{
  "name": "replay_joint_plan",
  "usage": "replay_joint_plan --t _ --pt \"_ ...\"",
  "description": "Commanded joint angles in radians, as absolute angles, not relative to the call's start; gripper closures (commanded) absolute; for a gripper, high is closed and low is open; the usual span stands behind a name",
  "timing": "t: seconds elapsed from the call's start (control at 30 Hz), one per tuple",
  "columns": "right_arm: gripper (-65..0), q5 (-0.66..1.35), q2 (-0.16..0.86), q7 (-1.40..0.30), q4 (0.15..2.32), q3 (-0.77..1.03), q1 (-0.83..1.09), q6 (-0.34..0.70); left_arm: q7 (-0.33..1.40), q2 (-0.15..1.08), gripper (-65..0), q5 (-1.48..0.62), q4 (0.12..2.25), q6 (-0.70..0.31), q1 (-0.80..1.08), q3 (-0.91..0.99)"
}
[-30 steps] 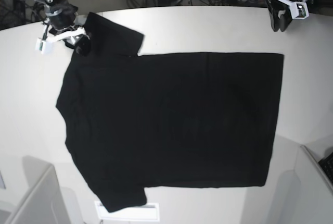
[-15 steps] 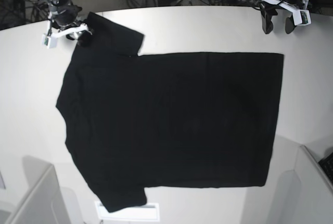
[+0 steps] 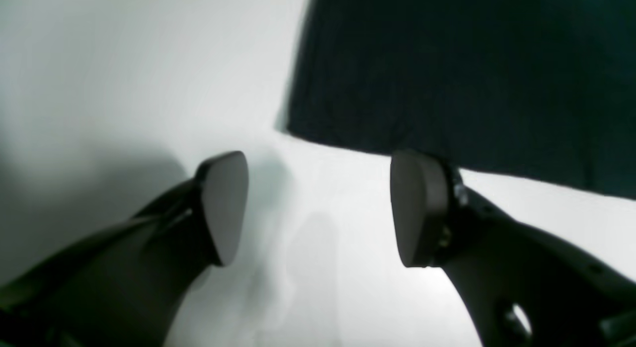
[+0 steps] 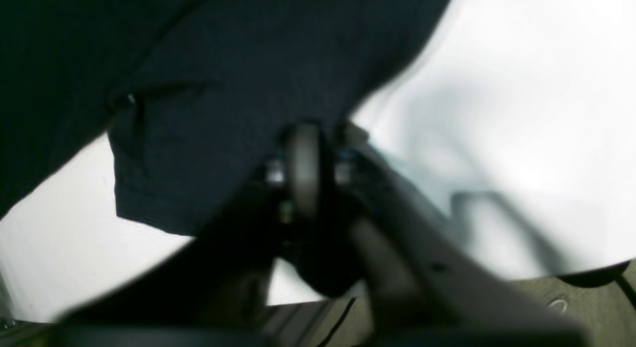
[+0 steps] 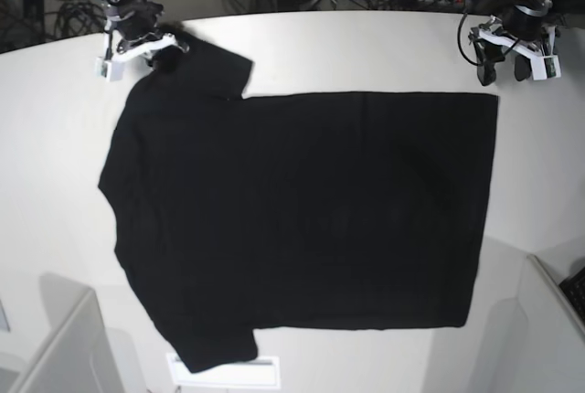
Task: Fold the T-shirt properly
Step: 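Move both grippers down to the shirt's shoulder edge by the collar, then close both grippers on the shirt's shoulder corners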
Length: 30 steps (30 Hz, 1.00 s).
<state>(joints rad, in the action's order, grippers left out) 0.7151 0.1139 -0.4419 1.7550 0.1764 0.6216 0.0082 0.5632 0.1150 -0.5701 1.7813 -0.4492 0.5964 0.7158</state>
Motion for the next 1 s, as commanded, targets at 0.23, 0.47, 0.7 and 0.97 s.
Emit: replay_joint_plan --t 0.23,0.47,0.7,0.97 --pt "0.0 0.717 0.117 -0.466 1.759 0.174 0.63 -0.001 0.648 0.104 -43.3 -0.572 1.684 -0.519 0.513 0.797" --pt "0.0 0.717 0.117 -0.466 1.759 0.174 0.63 -0.001 0.651 0.108 -43.3 -0.57 1.584 -0.513 0.433 0.796" --pt "0.0 0.719 0.117 -0.466 1.759 0.174 0.631 -0.001 0.654 0.11 -43.3 -0.568 1.504 -0.512 0.34 0.792" --pt "0.0 0.719 0.116 -0.466 1.759 0.174 0.631 -0.001 0.653 0.105 -43.3 -0.568 1.474 -0.51 0.3 0.693"
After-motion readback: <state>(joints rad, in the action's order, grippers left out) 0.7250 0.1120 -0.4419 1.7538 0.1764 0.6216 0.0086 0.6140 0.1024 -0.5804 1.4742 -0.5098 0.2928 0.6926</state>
